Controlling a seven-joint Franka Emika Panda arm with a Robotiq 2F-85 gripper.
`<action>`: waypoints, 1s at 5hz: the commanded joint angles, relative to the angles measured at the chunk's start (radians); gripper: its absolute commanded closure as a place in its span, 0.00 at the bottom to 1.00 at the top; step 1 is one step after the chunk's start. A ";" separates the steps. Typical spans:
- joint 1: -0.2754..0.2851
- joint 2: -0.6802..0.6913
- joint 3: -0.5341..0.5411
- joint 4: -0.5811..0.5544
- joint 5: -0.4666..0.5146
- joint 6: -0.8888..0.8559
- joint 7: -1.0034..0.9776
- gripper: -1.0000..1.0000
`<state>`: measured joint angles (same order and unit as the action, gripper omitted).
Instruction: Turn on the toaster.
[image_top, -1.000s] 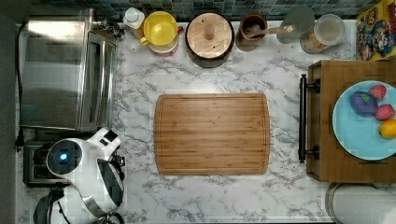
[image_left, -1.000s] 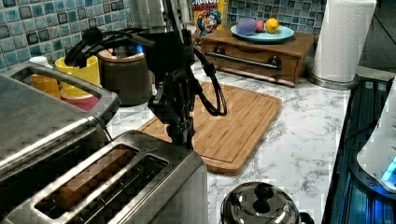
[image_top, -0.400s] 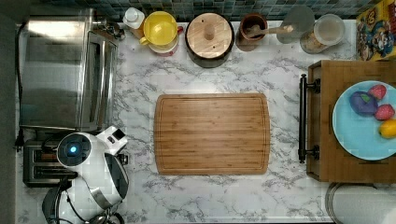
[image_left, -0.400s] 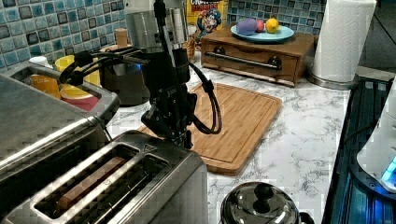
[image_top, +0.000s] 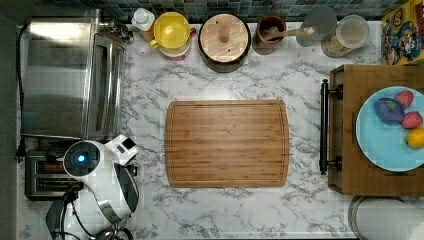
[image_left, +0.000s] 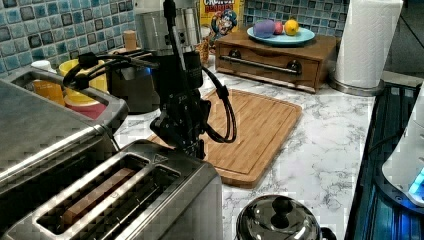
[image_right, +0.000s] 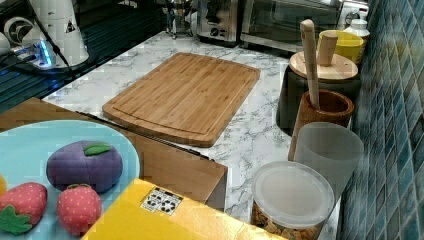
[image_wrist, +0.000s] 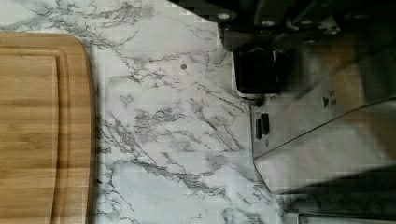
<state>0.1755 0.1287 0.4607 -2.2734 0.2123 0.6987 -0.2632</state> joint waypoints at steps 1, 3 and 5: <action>-0.028 0.191 -0.076 -0.135 -0.041 0.222 0.046 1.00; -0.032 0.191 -0.072 -0.135 -0.043 0.222 0.047 1.00; -0.030 0.191 -0.074 -0.134 -0.042 0.223 0.046 1.00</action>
<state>0.1904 0.1312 0.4451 -2.2715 0.2069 0.7061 -0.2625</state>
